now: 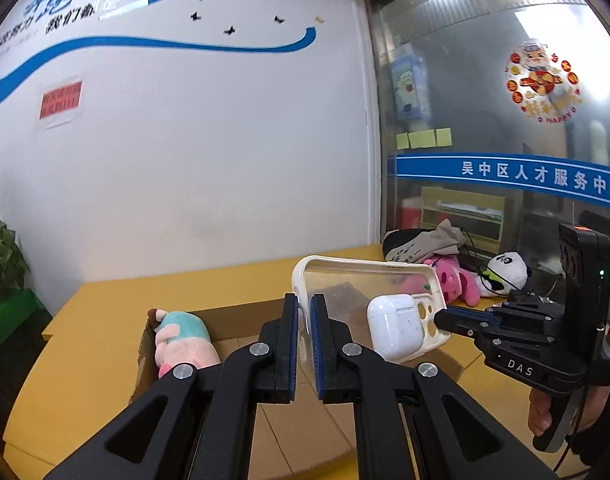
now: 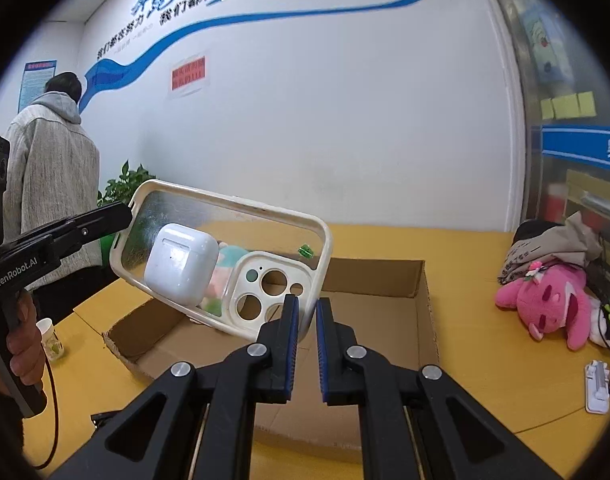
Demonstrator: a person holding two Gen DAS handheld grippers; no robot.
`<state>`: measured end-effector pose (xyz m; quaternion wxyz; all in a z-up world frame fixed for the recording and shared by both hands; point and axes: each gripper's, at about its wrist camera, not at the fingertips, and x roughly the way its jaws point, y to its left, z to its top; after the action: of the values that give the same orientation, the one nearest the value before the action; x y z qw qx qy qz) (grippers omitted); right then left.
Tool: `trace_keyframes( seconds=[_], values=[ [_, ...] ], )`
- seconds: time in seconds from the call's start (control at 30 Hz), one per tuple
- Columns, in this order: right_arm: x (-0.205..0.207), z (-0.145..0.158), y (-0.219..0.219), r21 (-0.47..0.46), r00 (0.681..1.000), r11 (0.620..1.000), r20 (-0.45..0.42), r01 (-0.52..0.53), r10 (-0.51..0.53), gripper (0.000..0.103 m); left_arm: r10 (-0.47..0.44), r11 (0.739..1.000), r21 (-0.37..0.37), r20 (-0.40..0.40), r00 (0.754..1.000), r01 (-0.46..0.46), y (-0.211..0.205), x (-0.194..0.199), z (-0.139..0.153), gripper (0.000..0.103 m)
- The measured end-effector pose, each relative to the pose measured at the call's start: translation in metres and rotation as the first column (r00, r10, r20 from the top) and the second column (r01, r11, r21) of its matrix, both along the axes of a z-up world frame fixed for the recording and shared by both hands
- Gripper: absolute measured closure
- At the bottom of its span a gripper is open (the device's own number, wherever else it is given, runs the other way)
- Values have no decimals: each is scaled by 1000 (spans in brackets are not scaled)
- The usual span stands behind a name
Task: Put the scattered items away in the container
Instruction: 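Lift the phone case with the right tool and carry it over the box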
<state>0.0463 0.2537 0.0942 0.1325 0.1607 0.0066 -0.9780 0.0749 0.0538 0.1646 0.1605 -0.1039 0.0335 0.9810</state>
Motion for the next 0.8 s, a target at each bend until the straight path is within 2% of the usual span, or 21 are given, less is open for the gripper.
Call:
trace_keyframes(
  seconds=[0.07, 0.13, 0.2, 0.27, 0.33, 0.37, 0.47, 0.5, 0.63, 0.67, 0.73, 0.8],
  values=[
    [14, -17, -2, 20, 1000, 1000, 8, -4, 4, 95, 30, 999, -32, 14, 999, -29, 4, 11, -21, 97],
    [23, -36, -6, 40, 999, 999, 52, -5, 3, 95, 49, 999, 6, 80, 996, -50, -1, 15, -43, 97],
    [38, -43, -11, 60, 999, 998, 39, -2, 0, 95, 80, 997, 11, 66, 995, -81, -1, 28, -52, 97],
    [54, -43, -16, 94, 1000, 996, -12, -3, 4, 95, 98, 995, 1, 34, 995, -98, 1, 40, -54, 97],
    [58, -47, -17, 110, 1000, 994, 2, -9, 9, 95, 92, 996, 19, 36, 995, -92, 0, 45, -53, 98],
    [62, -44, -16, 98, 1000, 995, -7, -8, 9, 95, 100, 995, 17, 9, 995, -100, 2, 53, -50, 98],
    [82, -27, -17, 104, 993, 995, -115, -7, 19, 94, 96, 995, 19, -123, 988, -94, 7, 77, -29, 98],
    [81, -25, -16, 98, 993, 995, -115, -16, 27, 94, 87, 996, 21, -132, 987, -85, 7, 77, -28, 98],
    [69, -31, -14, 73, 998, 997, -52, -16, 20, 95, 120, 992, 40, -29, 992, -119, 2, 53, -37, 98],
    [72, -28, -15, 73, 998, 997, -61, -21, 26, 95, 117, 992, 61, -49, 992, -114, 0, 61, -32, 98],
    [82, -20, -17, 82, 996, 996, -73, -43, 49, 95, 108, 993, 48, -90, 990, -104, 0, 71, -23, 98],
    [78, -26, -16, 80, 998, 995, -27, -59, 61, 95, 94, 995, 47, -37, 995, -92, -1, 64, -29, 98]
  ],
)
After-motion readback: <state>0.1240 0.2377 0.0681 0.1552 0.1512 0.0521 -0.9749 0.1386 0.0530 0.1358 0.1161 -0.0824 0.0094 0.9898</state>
